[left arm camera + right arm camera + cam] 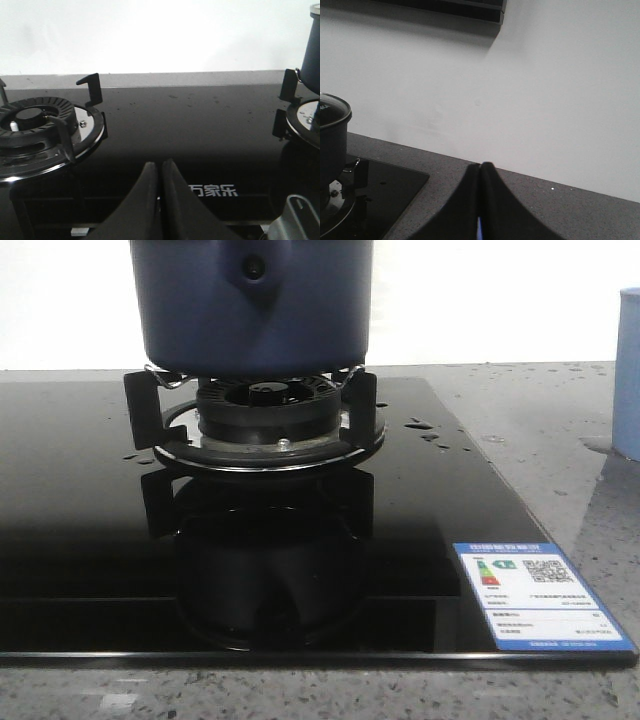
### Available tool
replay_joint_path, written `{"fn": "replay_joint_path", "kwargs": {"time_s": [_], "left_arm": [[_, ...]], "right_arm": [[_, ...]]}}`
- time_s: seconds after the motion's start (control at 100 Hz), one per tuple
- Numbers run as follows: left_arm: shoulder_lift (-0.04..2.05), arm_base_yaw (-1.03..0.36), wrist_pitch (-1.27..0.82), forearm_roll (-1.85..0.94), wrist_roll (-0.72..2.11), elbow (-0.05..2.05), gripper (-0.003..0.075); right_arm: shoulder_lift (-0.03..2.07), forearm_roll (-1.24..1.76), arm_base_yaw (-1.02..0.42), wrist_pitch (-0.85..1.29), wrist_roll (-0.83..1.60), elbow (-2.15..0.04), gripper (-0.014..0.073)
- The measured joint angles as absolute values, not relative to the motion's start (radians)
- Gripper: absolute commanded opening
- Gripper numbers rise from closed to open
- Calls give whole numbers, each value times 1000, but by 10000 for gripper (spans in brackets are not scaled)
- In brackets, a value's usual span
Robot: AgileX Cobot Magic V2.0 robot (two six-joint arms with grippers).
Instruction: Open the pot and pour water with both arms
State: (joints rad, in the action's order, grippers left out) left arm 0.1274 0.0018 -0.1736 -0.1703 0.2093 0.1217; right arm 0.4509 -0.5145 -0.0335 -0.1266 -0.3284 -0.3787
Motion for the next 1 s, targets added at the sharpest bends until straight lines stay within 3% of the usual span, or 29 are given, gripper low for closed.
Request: {"fn": "replay_joint_path", "kwargs": {"time_s": [0.19, 0.48, 1.0], "left_arm": [[-4, 2, -142, -62, 115, 2, -19], [-5, 21, -324, -75, 80, -1, -19], [-5, 21, -329, -78, 76, 0, -19]], "right_arm": [[451, -514, -34, -127, -328, -379, -74], [449, -516, -34, -129, -328, -379, -74], [449, -516, -34, -129, -328, -379, -74]]}}
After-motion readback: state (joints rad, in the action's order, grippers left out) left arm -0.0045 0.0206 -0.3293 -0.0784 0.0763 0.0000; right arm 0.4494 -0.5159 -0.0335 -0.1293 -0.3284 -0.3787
